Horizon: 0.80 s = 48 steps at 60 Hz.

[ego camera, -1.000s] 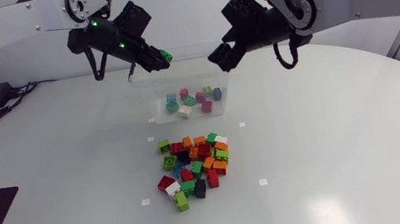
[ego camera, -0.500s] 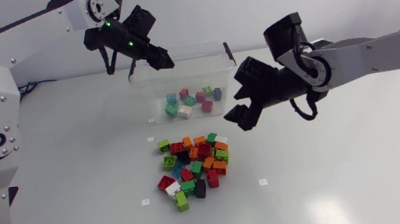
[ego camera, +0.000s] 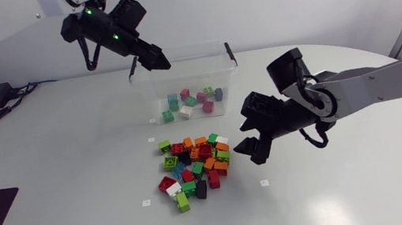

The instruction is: Place the duplo bricks in the container

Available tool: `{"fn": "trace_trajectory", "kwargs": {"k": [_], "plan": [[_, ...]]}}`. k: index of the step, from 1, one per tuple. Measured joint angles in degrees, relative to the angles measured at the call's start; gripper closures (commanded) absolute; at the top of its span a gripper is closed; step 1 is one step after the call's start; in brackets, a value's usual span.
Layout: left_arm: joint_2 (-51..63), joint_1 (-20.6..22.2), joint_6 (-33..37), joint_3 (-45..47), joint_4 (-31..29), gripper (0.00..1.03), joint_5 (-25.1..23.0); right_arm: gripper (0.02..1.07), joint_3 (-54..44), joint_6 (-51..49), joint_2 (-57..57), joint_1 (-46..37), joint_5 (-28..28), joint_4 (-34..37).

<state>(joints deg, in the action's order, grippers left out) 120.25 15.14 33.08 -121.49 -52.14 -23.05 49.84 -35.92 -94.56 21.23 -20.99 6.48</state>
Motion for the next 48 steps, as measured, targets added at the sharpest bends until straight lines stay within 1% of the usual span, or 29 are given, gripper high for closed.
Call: {"fn": "trace_trajectory", "kwargs": {"k": [14,21,28,32,37,44,48], "plan": [[-8.8,-0.3,0.7,8.4,1.4,0.05,-0.5,0.28,-0.3,-0.6,-0.8,1.5,0.0,-0.5],[-13.5,-0.3,2.1,14.4,1.6,0.05,-0.5,0.34,-0.3,-0.6,-3.0,2.1,0.0,-0.5],[-20.3,-0.5,4.6,22.5,1.6,0.05,-0.6,0.34,-0.3,-0.8,-5.7,2.4,0.2,-1.3],[-23.6,-1.0,5.9,25.7,1.7,0.05,-0.5,0.34,-0.2,-0.8,-6.9,2.4,0.3,-1.7],[-27.5,-2.0,7.6,29.9,1.7,0.05,-0.6,0.41,0.1,-0.8,-7.9,2.6,0.3,-1.9],[-32.4,-3.1,9.6,35.5,1.7,0.05,-0.6,0.41,1.3,-0.8,-9.1,2.7,0.4,-2.0],[-34.8,-3.7,10.8,38.6,1.9,0.05,-0.5,0.43,1.8,-0.8,-9.5,2.8,0.5,-2.0]]}}
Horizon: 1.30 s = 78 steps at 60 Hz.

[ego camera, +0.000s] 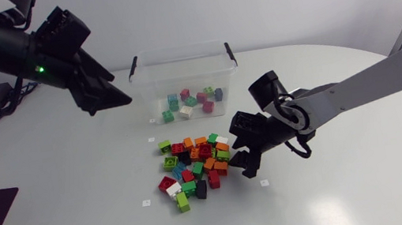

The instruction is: Place the duplo bricks in the container

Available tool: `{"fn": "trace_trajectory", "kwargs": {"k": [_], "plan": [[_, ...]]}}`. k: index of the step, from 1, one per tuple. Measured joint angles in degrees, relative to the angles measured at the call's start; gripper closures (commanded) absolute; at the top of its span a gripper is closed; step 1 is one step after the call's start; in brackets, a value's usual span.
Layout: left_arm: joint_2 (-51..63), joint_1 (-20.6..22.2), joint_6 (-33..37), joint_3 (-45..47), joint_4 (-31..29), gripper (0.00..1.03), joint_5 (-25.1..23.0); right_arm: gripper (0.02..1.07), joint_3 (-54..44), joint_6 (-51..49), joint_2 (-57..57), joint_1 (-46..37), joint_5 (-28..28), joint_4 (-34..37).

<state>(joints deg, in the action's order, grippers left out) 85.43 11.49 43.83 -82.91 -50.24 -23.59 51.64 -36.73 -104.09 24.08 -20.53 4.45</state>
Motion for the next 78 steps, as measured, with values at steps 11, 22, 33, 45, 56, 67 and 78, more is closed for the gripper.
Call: {"fn": "trace_trajectory", "kwargs": {"k": [11,22,33,45,56,67,78], "plan": [[-4.9,-1.8,2.9,7.0,0.4,0.05,0.0,0.44,0.8,0.0,-0.8,1.2,0.7,0.0],[-7.5,-3.2,5.6,13.9,1.3,0.05,0.0,0.52,2.1,0.0,-2.1,2.3,0.9,0.0],[-8.3,-3.2,7.0,21.0,4.0,0.05,0.0,0.69,3.2,0.0,-3.0,3.1,1.1,0.0],[-8.2,-2.0,7.3,27.1,8.2,0.05,1.7,0.90,4.0,0.0,-4.2,3.2,1.1,0.0],[-6.9,0.7,7.2,31.0,12.2,0.05,3.1,0.91,3.9,-1.0,-3.8,3.2,1.1,1.0],[-1.8,3.6,7.0,33.6,16.9,0.05,5.3,0.91,1.1,-1.9,-0.9,2.8,1.3,2.7],[2.8,6.1,8.8,36.2,22.9,0.05,6.8,0.91,-0.4,-2.5,3.3,1.2,1.3,4.8]]}}
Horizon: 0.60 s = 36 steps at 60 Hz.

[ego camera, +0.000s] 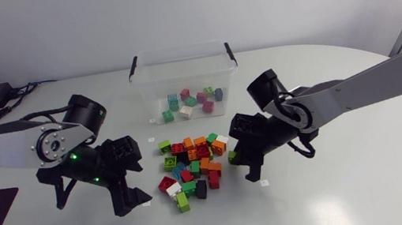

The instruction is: Place the duplo bricks in the container

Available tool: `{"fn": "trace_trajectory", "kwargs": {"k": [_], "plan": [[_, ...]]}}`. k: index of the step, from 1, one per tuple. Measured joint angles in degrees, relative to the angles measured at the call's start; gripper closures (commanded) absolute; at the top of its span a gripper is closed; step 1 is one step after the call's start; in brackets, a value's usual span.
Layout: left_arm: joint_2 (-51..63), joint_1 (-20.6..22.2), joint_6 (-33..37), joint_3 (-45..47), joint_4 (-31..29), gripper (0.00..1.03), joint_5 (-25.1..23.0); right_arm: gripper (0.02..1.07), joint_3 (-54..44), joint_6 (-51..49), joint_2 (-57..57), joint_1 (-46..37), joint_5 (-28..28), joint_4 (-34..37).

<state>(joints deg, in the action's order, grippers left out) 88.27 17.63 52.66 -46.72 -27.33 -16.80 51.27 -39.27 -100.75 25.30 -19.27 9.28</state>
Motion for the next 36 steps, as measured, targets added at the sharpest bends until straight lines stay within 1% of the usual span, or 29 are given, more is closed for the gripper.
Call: {"fn": "trace_trajectory", "kwargs": {"k": [7,15,26,36], "plan": [[3.5,-0.2,4.4,0.2,1.6,0.05,0.3,0.91,-0.7,0.0,3.4,-0.3,-0.2,0.9],[8.0,-0.6,8.7,-0.5,1.7,0.05,0.4,0.91,-1.6,0.0,6.5,-0.3,-0.4,1.9],[12.6,-0.5,10.7,-4.1,2.6,0.05,-0.3,0.91,-2.7,0.0,10.1,-0.7,-1.3,3.5],[14.2,0.0,12.8,-6.1,3.5,0.05,-1.2,0.91,-2.7,0.0,12.3,-2.0,-2.0,4.6]]}}
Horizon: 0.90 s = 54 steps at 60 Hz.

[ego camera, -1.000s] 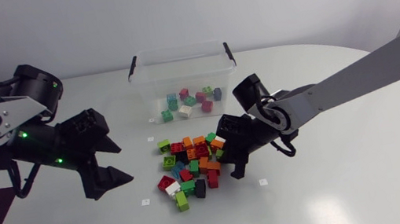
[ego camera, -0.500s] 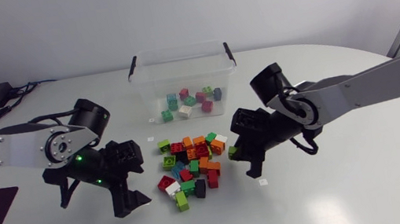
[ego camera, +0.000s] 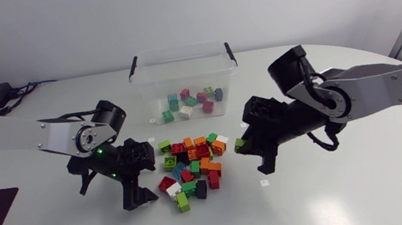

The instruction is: Place the duplo bricks in the container

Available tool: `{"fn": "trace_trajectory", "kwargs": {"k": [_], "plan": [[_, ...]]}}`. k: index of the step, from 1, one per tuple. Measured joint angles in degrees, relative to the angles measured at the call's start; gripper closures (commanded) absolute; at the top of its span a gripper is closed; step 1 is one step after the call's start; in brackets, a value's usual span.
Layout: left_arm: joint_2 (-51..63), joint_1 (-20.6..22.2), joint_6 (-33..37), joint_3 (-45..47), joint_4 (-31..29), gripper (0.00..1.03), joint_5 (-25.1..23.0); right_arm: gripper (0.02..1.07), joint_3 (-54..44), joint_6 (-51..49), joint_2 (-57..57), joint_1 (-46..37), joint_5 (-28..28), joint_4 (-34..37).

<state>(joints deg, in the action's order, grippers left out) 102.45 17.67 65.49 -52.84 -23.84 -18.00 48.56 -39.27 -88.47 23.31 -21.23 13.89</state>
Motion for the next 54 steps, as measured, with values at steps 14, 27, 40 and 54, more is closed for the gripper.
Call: {"fn": "trace_trajectory", "kwargs": {"k": [14,27,40,54], "plan": [[0.4,1.7,3.3,-1.0,-0.8,0.05,-2.7,0.91,0.0,0.0,1.4,-1.1,-0.6,1.2],[0.4,4.0,5.5,-2.0,-3.7,0.05,-3.7,0.91,0.0,0.0,1.7,-1.7,-1.1,1.6],[1.0,4.7,7.0,-2.0,-5.2,0.14,-4.0,0.91,0.0,0.0,3.3,-2.8,-1.5,2.7],[1.4,4.6,9.6,-2.0,-9.6,0.44,-4.0,0.91,1.7,0.0,5.1,-3.8,-1.8,5.9]]}}
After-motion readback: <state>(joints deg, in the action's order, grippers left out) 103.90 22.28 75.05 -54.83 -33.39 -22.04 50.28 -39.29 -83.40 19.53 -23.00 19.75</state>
